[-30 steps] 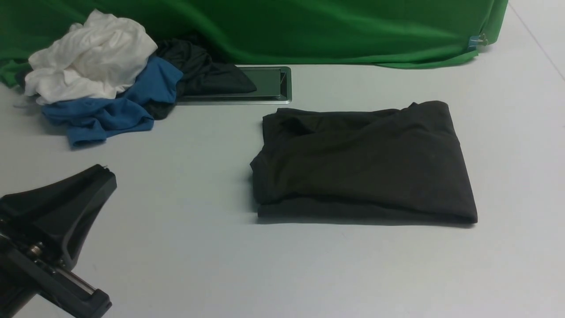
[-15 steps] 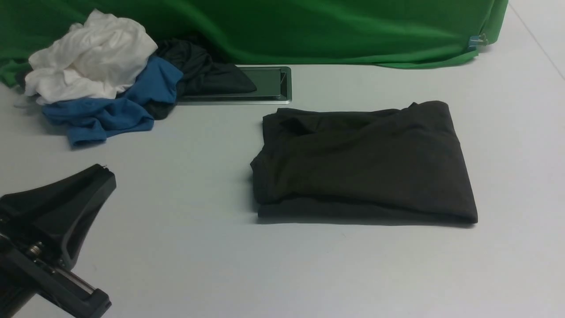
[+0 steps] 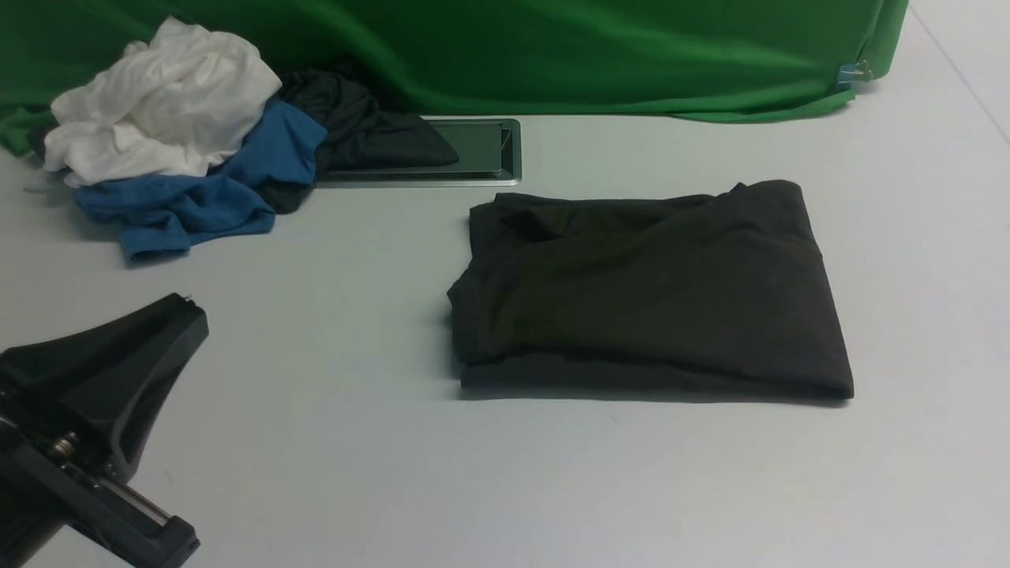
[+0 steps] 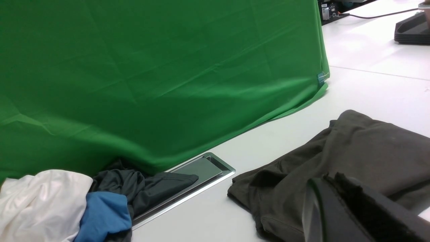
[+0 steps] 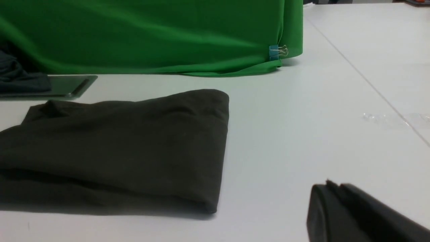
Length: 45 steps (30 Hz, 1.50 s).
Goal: Fold a long-sleeved shirt on a white desktop.
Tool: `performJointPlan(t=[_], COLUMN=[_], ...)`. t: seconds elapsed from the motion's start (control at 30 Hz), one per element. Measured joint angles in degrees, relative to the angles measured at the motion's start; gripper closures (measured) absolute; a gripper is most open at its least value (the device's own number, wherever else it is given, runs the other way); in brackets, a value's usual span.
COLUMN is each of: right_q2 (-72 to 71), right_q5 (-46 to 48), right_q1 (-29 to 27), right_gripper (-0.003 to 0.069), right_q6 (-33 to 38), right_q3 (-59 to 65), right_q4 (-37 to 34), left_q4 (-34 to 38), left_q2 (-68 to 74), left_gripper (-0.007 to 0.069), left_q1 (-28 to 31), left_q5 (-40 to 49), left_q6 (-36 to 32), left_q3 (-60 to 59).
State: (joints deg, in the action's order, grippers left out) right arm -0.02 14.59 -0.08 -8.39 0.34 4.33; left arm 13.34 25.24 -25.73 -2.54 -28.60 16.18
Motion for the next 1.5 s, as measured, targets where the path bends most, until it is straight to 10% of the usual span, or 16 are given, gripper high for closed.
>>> performJointPlan(t=[0.43, 0.8, 0.97, 1.5], right_q2=[0.0, 0.0, -0.06, -0.06], right_q5=[0.0, 0.0, -0.22, -0.17], right_q1=[0.0, 0.0, 0.0, -0.11], right_gripper=[0.0557, 0.0536, 0.0519, 0.0477], right_q6=[0.0, 0.0, 0.0, 0.0], right_q3=[0.0, 0.0, 0.0, 0.0], right_q4=[0.0, 0.0, 0.0, 0.0], left_q4=[-0.22, -0.42, 0.0, 0.14], left_q2=[-0.77, -17.59, -25.02, -25.34], left_gripper=[0.0606, 0.0606, 0.0606, 0.0606], left_q1=[1.25, 22.97, 28.86, 26.79], left_q5=[-2.54, -1.13, 13.01, 16.9], left_q6=[-0.02, 6.94, 8.12, 9.18], left_q3=[-1.74, -13.33, -16.38, -16.58])
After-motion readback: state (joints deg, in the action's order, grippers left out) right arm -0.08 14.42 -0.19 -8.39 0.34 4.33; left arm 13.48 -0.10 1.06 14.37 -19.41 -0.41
